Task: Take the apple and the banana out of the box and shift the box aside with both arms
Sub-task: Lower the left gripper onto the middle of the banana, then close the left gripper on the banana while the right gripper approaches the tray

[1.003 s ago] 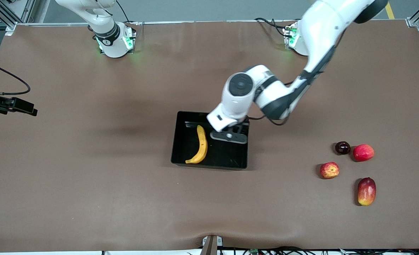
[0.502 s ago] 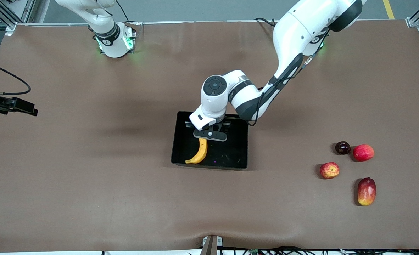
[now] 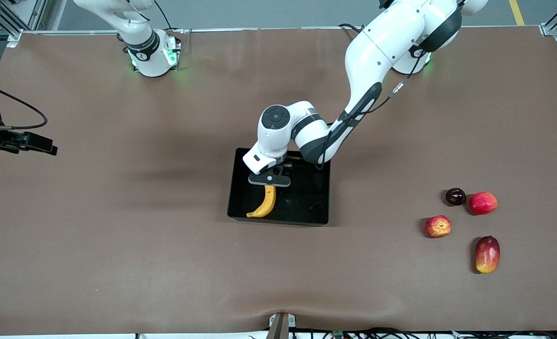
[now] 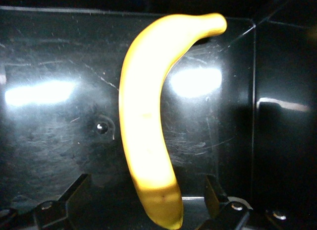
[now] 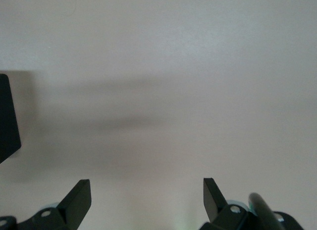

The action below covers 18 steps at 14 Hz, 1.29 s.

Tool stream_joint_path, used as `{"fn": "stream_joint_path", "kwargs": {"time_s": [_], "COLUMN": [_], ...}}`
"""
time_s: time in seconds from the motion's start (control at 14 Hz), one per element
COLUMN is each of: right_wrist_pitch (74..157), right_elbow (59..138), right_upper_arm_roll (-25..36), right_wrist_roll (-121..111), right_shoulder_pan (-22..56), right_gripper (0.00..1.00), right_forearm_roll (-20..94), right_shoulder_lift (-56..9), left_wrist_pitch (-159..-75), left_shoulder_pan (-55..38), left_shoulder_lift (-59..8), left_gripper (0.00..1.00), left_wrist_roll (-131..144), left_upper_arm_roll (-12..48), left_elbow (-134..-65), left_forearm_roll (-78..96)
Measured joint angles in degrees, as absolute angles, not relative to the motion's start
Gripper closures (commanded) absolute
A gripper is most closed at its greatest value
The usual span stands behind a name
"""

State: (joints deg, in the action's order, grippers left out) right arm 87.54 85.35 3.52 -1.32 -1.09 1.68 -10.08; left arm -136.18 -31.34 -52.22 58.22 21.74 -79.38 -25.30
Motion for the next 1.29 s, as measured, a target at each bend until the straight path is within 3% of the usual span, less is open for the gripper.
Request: {"fn": "stream_joint_path", "kwargs": {"time_s": [0.43, 1.08, 1.22, 1.29], "right_wrist_pitch": [88.2, 89.3, 89.6, 89.8], "right_elbow": [85.4, 85.4, 85.4, 85.4], "right_upper_arm_roll": [3.4, 3.3, 3.3, 3.3], "right_wrist_roll": [2.0, 5.4, 5.5, 5.5], "right_shoulder_pan": [1.3, 5.0, 5.6, 5.7], "right_gripper": [0.0, 0.0, 0.0, 0.0], "right_forearm_roll": [2.7, 9.9, 9.9, 9.9], "right_shoulder_lift": [-12.5, -12.9, -13.3, -13.6], "left_wrist_pitch": [-137.4, -138.1, -138.2, -138.2], "left_shoulder_pan": [-34.8, -34.9, -34.9, -34.9], "left_shoulder_lift": [-52.9, -53.8, -54.0, -54.0], "left_gripper": [0.0, 0.0, 0.1, 0.2], "left_wrist_roll": [65.6, 65.6, 65.6, 65.6], "left_upper_arm_roll": [17.5, 16.5, 16.5, 16.5], "left_elbow": [-79.2, -79.1, -79.1, -79.1], "left_forearm_roll": [-25.3, -25.3, -25.3, -25.3]}}
